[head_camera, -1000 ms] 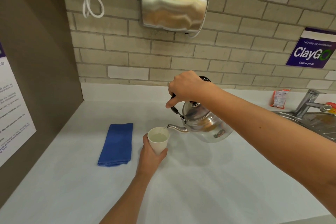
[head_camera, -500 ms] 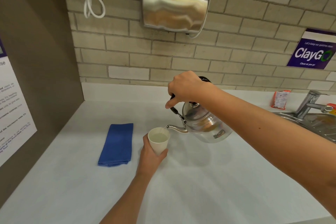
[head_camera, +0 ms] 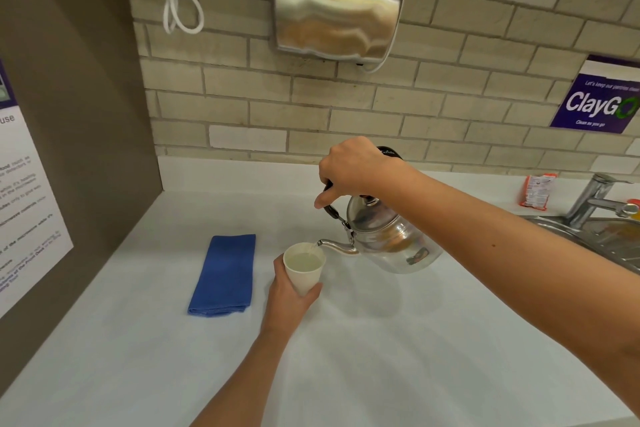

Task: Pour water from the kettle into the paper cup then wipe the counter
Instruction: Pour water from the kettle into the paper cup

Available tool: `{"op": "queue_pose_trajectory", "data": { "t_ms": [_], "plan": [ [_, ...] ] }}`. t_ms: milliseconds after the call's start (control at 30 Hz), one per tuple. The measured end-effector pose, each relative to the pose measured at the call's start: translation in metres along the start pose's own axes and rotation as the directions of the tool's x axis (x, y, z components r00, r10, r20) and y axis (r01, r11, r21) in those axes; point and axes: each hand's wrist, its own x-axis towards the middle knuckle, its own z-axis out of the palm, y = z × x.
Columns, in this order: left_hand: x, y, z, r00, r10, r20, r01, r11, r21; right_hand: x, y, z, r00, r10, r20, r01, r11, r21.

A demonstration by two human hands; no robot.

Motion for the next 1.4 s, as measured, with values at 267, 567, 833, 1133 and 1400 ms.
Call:
{"op": "queue_pose_trajectory", "data": {
  "t_ms": [267, 567, 833, 1133, 1400],
  "plan": [
    [0.0, -0.001, 0.0, 1.0, 0.0, -0.007, 0.0, 1.0, -0.002, 0.002, -0.002, -0.001, 1.0, 0.0, 0.001, 0.0, 1.0, 0.0],
    [0.0, -0.001, 0.0, 1.0, -0.002, -0.004, 0.002, 1.0, 0.003, -0.002, -0.001, -0.006, 0.999, -0.01, 0.045, 0.01, 1.0, 0.014],
    [-0.001, 0.001, -0.001, 1.0, 0.003, -0.005, -0.003, 1.0, 0.022, -0.003, 0.0, -0.007, 0.997, -0.027, 0.078, 0.026, 0.999, 0.022],
    [-0.001, 0.002, -0.001, 1.0, 0.003, -0.011, -0.002, 1.0, 0.031, -0.001, 0.001, -0.01, 0.997, -0.036, 0.065, 0.035, 0.999, 0.012],
    [-0.001, 0.002, -0.001, 1.0, -0.017, -0.002, 0.017, 1.0, 0.021, 0.0, -0.001, -0.011, 0.997, -0.036, 0.061, 0.036, 0.999, -0.003]
  ]
}}
